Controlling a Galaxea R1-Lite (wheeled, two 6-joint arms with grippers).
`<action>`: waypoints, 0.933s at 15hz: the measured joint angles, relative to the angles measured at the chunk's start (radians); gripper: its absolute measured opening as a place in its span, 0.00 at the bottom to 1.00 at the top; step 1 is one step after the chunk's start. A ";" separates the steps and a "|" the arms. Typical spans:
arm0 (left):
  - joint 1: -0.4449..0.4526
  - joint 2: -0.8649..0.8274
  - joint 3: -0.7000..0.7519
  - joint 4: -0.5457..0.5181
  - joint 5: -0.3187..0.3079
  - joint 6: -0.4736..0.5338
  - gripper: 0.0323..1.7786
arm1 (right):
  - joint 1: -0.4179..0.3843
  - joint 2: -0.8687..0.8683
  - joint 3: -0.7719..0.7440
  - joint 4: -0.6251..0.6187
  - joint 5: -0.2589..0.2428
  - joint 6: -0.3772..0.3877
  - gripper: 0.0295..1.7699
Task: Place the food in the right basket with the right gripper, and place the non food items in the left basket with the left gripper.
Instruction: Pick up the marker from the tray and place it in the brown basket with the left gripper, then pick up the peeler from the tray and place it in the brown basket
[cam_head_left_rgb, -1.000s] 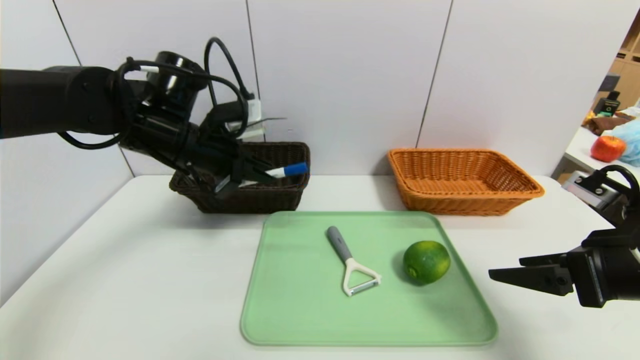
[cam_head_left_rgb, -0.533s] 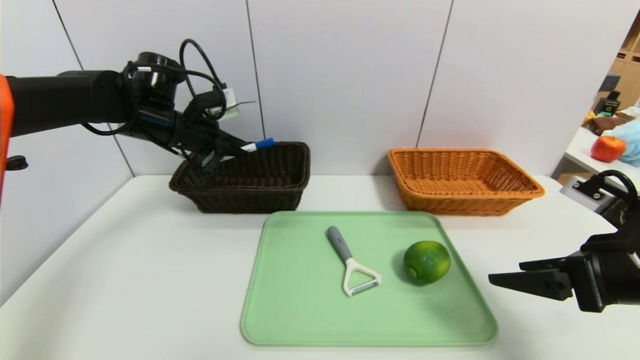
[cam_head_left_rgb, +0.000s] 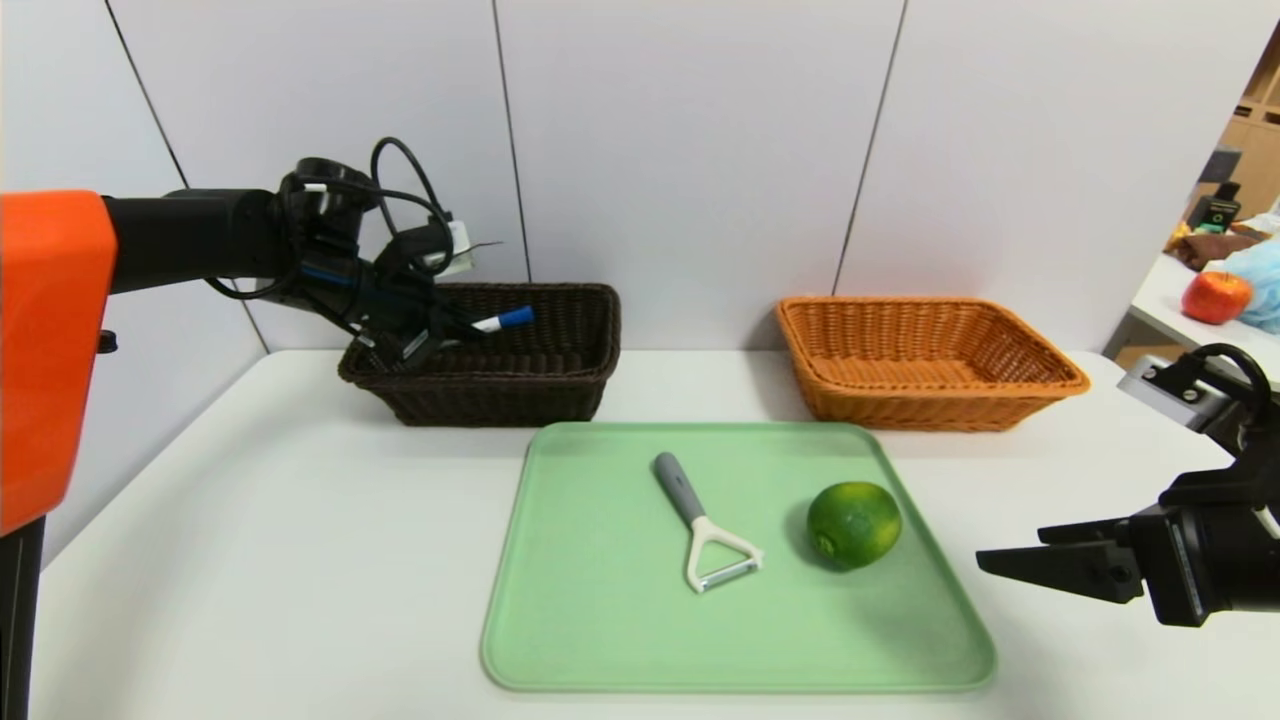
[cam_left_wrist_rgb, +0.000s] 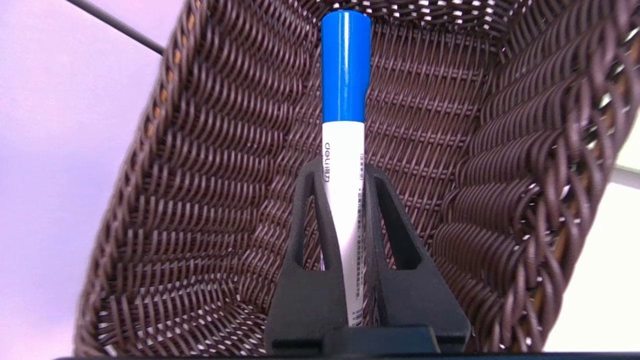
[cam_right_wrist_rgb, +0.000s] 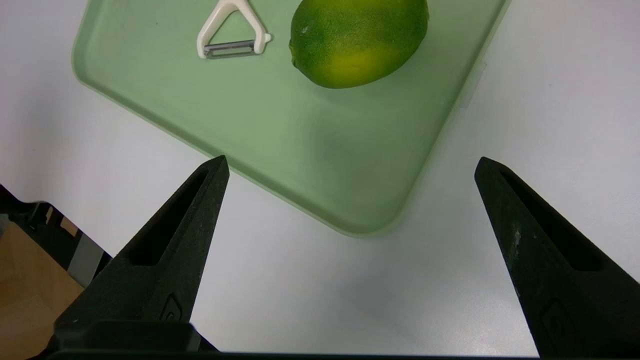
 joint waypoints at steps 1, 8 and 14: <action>0.000 0.006 0.000 -0.006 0.000 -0.003 0.21 | 0.000 0.000 0.001 0.000 -0.001 0.000 0.96; -0.001 0.011 -0.002 -0.031 -0.004 -0.025 0.66 | -0.001 -0.003 0.003 0.000 0.000 0.000 0.96; -0.121 -0.080 0.003 -0.026 -0.009 -0.258 0.82 | -0.006 -0.014 0.003 0.000 0.000 0.001 0.96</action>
